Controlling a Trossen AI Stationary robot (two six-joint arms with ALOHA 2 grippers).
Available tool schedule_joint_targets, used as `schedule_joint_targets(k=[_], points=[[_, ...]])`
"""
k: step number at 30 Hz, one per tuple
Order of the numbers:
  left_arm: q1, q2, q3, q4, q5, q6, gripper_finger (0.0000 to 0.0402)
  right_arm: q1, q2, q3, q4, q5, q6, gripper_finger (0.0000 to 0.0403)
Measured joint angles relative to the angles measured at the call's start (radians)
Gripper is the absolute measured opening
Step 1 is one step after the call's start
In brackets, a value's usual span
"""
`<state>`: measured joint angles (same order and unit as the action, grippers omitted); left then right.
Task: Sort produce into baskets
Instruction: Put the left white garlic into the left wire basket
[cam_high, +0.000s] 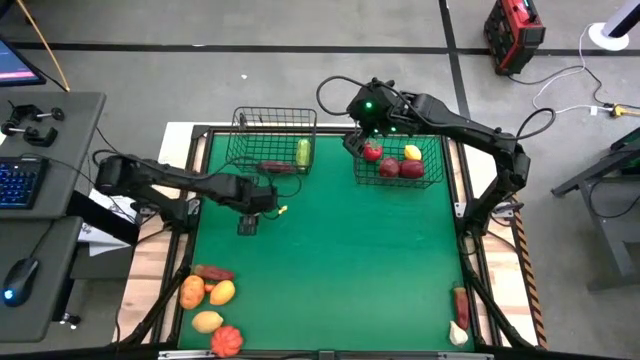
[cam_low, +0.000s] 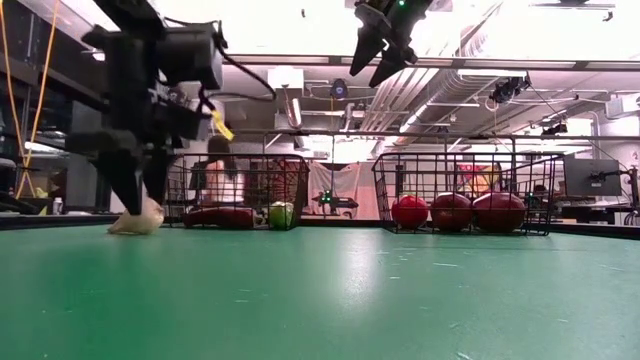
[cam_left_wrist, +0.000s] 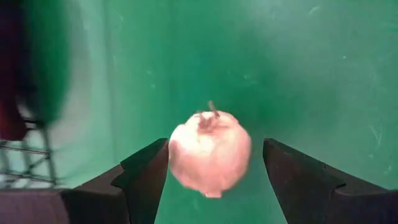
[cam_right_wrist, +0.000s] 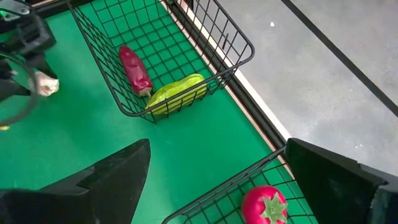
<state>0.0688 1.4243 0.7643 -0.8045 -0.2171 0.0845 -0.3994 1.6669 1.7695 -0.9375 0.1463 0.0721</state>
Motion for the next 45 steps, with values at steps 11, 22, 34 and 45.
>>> schedule_joint_targets(k=[11, 22, 34, 45], points=[[0.036, 0.119, 0.002, 0.025, 0.065, -0.005, 0.0252, 0.001, 0.000, 0.000, 0.000, 0.001, 0.020, 0.0369], [0.043, -0.021, 0.066, -0.100, 0.193, -0.070, 0.0107, 0.001, 0.000, 0.000, 0.000, 0.001, 0.022, 0.0369], [0.114, -0.394, 0.263, -0.073, -0.052, -0.005, 0.0116, 0.001, 0.000, 0.000, 0.036, 0.001, 0.036, 0.0369], [0.501, -0.180, 0.328, 0.187, -0.092, 0.171, 0.0156, 0.000, 0.000, 0.000, 0.056, 0.001, 0.124, 0.0369]])
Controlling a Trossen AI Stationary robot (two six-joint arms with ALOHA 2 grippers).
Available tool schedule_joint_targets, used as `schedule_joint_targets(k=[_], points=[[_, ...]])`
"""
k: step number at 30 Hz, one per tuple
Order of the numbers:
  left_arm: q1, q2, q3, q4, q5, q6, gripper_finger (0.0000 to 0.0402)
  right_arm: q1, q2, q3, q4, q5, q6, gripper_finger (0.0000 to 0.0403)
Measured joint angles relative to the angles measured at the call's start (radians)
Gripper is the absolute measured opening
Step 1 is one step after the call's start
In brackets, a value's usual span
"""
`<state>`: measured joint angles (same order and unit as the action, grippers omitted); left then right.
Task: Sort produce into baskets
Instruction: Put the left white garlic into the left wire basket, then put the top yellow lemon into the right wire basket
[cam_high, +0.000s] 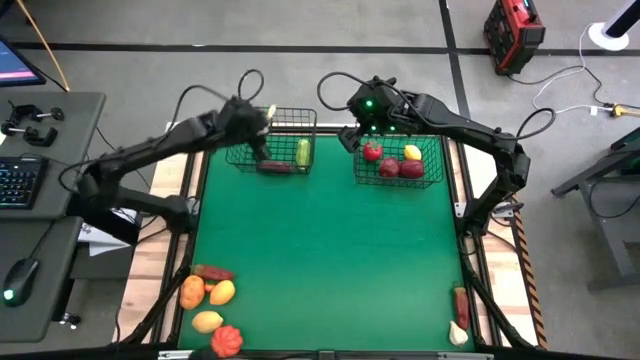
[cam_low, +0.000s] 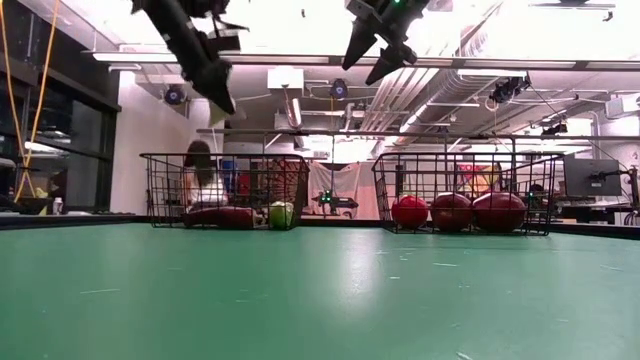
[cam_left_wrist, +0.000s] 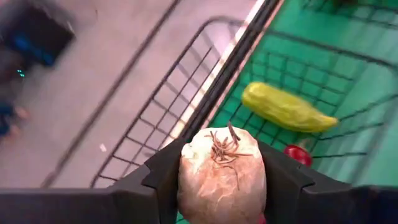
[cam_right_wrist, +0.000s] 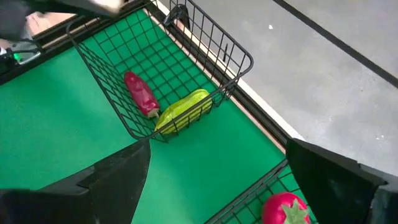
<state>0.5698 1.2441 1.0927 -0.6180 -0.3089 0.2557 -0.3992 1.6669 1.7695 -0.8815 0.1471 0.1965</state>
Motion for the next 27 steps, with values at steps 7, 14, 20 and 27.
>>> schedule_joint_targets(k=[7, 14, 20, 27], points=[[0.087, 0.153, 0.122, -0.053, 0.049, -0.086, 0.0216, 0.000, 0.000, 0.000, -0.038, 0.000, 0.051, 0.0369], [0.086, 0.158, 0.220, -0.149, 0.155, -0.143, 0.0279, 0.000, 0.000, 0.000, -0.057, 0.000, 0.058, 0.0369], [0.084, 0.110, 0.226, -0.253, 0.309, -0.315, 0.0297, 0.003, 0.000, 0.000, -0.117, 0.001, 0.016, 0.0369], [-0.020, -0.072, 0.084, -0.220, 0.499, -0.554, 0.0297, 0.053, 0.000, 0.000, -0.293, -0.008, -0.047, 0.0369]])
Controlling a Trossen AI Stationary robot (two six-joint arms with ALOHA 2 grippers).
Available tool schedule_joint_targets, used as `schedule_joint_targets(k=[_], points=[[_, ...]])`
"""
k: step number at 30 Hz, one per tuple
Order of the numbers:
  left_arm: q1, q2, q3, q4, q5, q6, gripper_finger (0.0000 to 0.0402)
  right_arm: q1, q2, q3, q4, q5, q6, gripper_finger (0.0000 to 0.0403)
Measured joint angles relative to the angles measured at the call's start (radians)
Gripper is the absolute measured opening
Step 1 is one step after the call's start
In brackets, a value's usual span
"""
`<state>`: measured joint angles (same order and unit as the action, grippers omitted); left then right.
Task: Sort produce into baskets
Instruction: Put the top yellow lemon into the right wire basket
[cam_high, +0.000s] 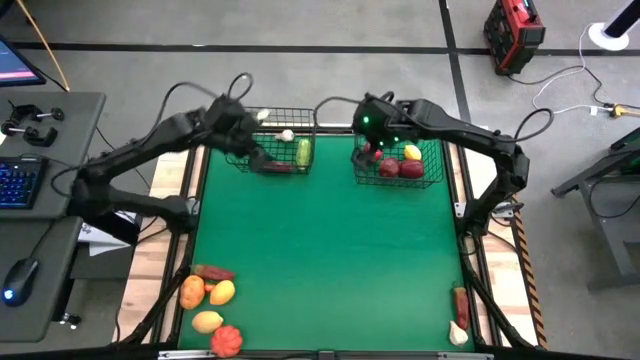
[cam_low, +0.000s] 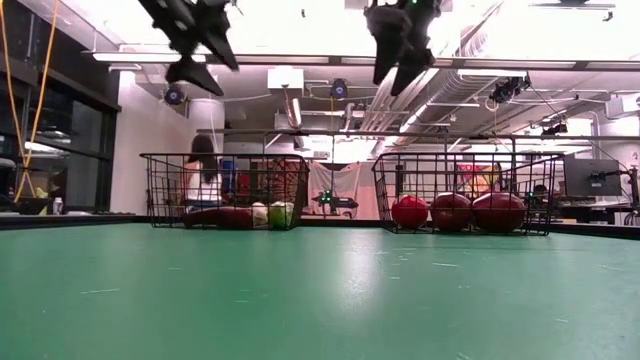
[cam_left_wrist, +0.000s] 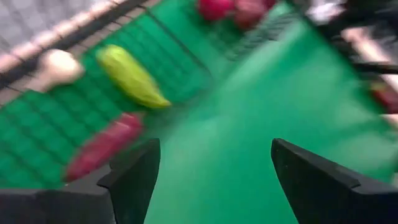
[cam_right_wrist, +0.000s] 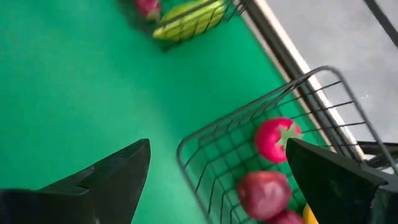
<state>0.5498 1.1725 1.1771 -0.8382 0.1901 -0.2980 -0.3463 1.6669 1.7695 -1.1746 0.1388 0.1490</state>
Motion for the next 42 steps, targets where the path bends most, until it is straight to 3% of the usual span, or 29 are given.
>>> schedule_joint_targets(k=[5, 10, 17, 20, 24, 28, 32, 37, 42], points=[[-0.207, -0.204, -0.160, 0.134, -0.021, -0.254, 0.0297, 0.066, -0.001, -0.015, -0.017, 0.000, -0.045, 0.0369], [-0.484, -0.321, -0.284, 0.142, -0.238, -0.554, 0.0295, 0.123, -0.049, -0.185, 0.088, -0.059, -0.070, 0.0369], [-0.773, -0.244, -0.346, 0.161, -0.443, -0.850, 0.0294, 0.195, -0.142, -0.579, 0.449, -0.289, 0.058, 0.0369], [-0.806, -0.180, -0.346, 0.194, -0.450, -0.899, 0.0294, 0.244, -0.141, -0.666, 0.627, -0.385, 0.106, 0.0369], [-0.813, -0.120, -0.346, 0.247, -0.366, -0.873, 0.0294, 0.330, -0.114, -0.689, 0.794, -0.404, 0.074, 0.0369], [-0.813, -0.103, -0.346, 0.224, -0.292, -0.747, 0.0294, 0.415, -0.083, -0.654, 0.866, -0.367, -0.013, 0.0369], [-0.816, -0.104, -0.346, 0.168, -0.225, -0.642, 0.0294, 0.497, -0.066, -0.614, 0.896, -0.253, 0.018, 0.0369], [-0.911, -0.100, -0.345, 0.005, -0.086, -0.684, 0.0294, 0.577, -0.050, -0.589, 0.904, -0.039, 0.249, 0.0369], [-1.097, -0.077, -0.345, -0.083, -0.083, -0.837, 0.0294, 0.635, -0.050, -0.587, 0.917, 0.068, 0.564, 0.0369]])
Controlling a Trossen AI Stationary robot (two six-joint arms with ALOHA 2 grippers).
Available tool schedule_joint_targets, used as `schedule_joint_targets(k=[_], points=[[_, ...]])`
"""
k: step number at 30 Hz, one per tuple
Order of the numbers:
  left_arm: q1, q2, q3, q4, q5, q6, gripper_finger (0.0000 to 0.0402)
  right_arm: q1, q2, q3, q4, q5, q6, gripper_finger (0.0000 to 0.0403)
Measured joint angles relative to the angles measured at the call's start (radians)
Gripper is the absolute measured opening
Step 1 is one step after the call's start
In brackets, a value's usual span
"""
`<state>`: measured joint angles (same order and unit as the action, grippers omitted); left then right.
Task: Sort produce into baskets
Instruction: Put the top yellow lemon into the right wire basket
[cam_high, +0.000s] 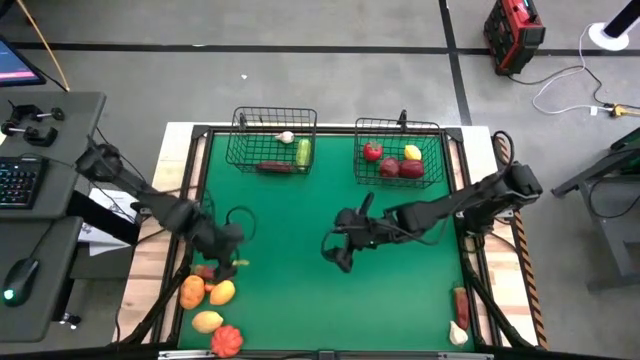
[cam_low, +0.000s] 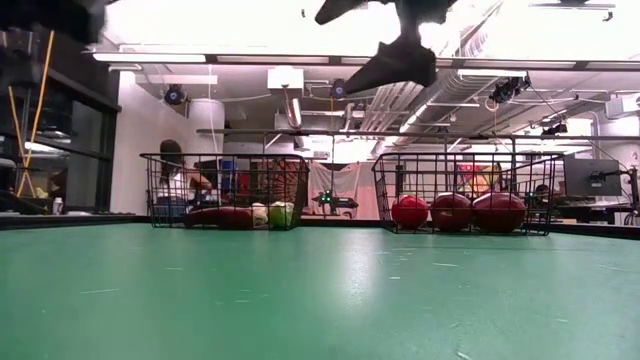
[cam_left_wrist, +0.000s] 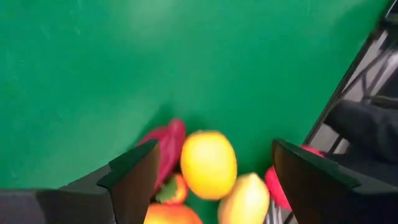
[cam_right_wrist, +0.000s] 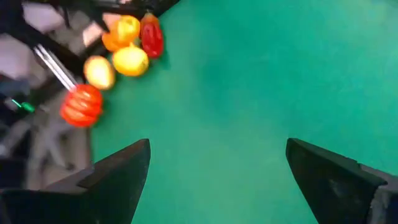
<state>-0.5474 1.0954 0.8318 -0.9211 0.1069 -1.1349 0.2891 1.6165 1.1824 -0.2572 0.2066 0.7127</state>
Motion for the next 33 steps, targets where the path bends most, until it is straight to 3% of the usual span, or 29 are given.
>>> schedule_joint_targets(k=[4, 10, 20, 33], points=[[-0.135, 0.052, 0.003, 0.001, -0.023, -0.144, 0.0294, 0.034, 0.000, 0.000, 0.009, 0.011, 0.200, 0.0369], [-0.257, 0.219, 0.074, -0.051, -0.035, -0.235, 0.0294, 0.067, 0.000, 0.000, 0.009, 0.037, 0.280, 0.0369], [-0.281, 0.455, 0.198, -0.069, -0.042, -0.362, 0.0294, 0.074, 0.000, 0.000, 0.002, 0.046, 0.161, 0.0369], [-0.293, 0.603, 0.209, -0.067, -0.019, -0.435, 0.0294, 0.074, 0.000, 0.000, -0.106, 0.020, 0.071, 0.0369]])
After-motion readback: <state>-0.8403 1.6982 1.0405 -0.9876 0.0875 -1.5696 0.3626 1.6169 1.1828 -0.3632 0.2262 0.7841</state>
